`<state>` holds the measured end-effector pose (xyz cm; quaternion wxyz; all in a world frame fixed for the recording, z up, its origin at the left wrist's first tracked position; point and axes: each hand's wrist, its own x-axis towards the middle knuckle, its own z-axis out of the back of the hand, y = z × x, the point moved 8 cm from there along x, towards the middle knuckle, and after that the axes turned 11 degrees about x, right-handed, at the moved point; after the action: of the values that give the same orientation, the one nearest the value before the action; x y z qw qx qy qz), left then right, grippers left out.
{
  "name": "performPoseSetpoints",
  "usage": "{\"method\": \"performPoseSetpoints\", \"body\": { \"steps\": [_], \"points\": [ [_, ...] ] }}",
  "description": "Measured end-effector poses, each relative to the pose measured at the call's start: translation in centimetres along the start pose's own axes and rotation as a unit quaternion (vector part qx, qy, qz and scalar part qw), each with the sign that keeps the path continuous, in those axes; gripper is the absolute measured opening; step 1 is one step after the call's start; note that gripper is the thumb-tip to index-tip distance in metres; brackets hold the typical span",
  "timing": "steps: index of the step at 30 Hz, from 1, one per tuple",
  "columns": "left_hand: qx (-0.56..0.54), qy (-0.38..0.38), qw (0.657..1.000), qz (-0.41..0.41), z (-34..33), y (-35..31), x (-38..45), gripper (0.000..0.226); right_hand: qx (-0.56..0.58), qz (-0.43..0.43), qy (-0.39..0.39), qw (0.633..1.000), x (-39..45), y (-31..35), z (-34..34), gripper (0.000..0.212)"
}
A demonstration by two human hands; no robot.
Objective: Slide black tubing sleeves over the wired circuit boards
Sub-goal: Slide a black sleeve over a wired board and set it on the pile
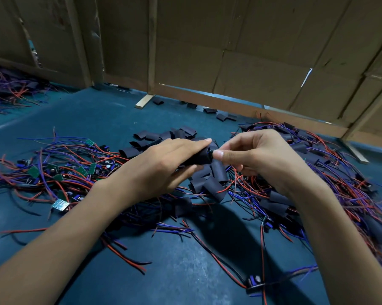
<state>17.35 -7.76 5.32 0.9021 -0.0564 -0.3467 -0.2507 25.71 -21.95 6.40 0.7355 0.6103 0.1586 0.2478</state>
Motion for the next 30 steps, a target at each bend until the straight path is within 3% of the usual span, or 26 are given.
{"method": "performPoseSetpoints", "body": {
  "steps": [7,11,14,17,20,22,23,26,28,30],
  "points": [
    [-0.024,-0.032,0.999,0.018,0.2,-0.2,0.1,0.053,0.039,-0.023,0.008,0.999,0.3,-1.1,-1.2,0.009],
    [-0.152,0.041,0.981,0.118,-1.1,1.1,0.0,0.082,0.045,0.015,-0.025,0.999,0.1,0.6,0.8,0.006],
    [-0.114,0.098,0.975,0.163,-2.0,3.1,-0.6,0.077,0.050,0.060,-0.108,0.991,-0.9,2.5,5.8,0.018],
    [-0.060,0.209,0.969,0.118,-3.1,3.7,-1.5,0.051,-0.045,0.071,-0.203,0.975,-2.6,3.2,11.5,0.015],
    [-0.065,0.365,0.924,0.099,-5.5,2.4,-2.8,0.051,-0.254,-0.023,-0.278,0.926,-3.4,1.6,15.3,0.013],
    [-0.048,0.396,0.914,0.072,-6.4,1.3,-3.1,0.043,-0.361,-0.054,-0.312,0.877,-3.7,1.4,15.8,0.021],
    [-0.054,0.388,0.917,0.072,-6.3,1.1,-2.9,0.038,-0.371,-0.033,-0.323,0.870,-3.7,2.0,15.3,0.024],
    [-0.097,0.310,0.941,0.094,-4.9,1.4,-1.9,0.026,-0.286,0.062,-0.271,0.917,-2.9,3.8,11.2,0.016],
    [-0.134,0.234,0.956,0.114,-3.9,1.8,-1.3,0.021,-0.260,0.091,-0.160,0.948,-1.9,4.0,6.5,0.011],
    [-0.150,0.187,0.962,0.129,-3.1,2.2,-0.9,0.013,-0.276,0.091,-0.038,0.956,-1.1,2.8,1.4,0.017]
  ]
}}
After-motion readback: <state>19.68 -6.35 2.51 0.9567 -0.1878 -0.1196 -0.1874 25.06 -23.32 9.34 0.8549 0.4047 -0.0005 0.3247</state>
